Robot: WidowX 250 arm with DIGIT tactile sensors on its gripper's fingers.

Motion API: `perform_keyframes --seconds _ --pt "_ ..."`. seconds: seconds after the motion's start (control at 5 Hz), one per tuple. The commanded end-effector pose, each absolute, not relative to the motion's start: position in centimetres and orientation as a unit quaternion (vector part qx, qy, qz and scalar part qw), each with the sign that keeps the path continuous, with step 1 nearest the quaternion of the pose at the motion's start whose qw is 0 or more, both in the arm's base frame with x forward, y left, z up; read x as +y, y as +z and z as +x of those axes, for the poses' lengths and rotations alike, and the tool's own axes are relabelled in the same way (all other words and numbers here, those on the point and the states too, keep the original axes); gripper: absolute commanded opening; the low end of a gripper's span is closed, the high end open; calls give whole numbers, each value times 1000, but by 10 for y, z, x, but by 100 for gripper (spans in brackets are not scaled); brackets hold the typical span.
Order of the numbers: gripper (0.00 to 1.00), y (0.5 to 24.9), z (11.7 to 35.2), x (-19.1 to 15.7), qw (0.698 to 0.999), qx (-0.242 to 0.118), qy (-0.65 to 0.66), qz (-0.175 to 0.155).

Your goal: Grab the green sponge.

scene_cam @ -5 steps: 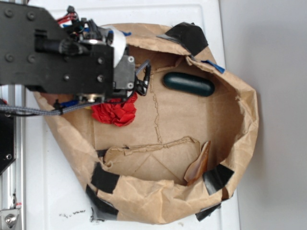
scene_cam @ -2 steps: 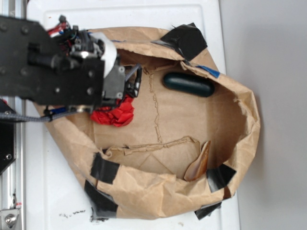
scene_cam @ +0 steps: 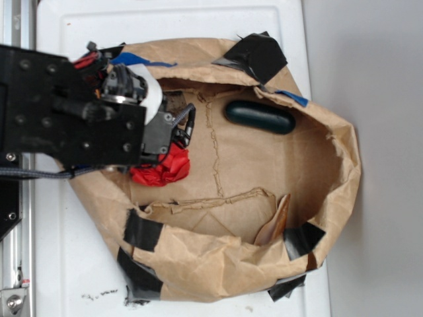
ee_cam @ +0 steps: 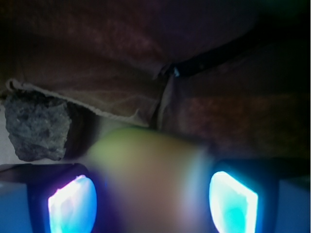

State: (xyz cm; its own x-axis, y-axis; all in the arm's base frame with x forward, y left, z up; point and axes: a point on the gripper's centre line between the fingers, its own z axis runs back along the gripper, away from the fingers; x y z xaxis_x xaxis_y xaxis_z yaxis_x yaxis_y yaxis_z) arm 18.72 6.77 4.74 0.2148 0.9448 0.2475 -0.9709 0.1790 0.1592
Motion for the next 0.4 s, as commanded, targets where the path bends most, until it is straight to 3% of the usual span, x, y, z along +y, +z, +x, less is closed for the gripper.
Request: perform_keyframes --seconds 0.0,0.2 --pt "94 49 183 64 769 -50 626 116" --pt "0 50 174 66 768 -61 627 110"
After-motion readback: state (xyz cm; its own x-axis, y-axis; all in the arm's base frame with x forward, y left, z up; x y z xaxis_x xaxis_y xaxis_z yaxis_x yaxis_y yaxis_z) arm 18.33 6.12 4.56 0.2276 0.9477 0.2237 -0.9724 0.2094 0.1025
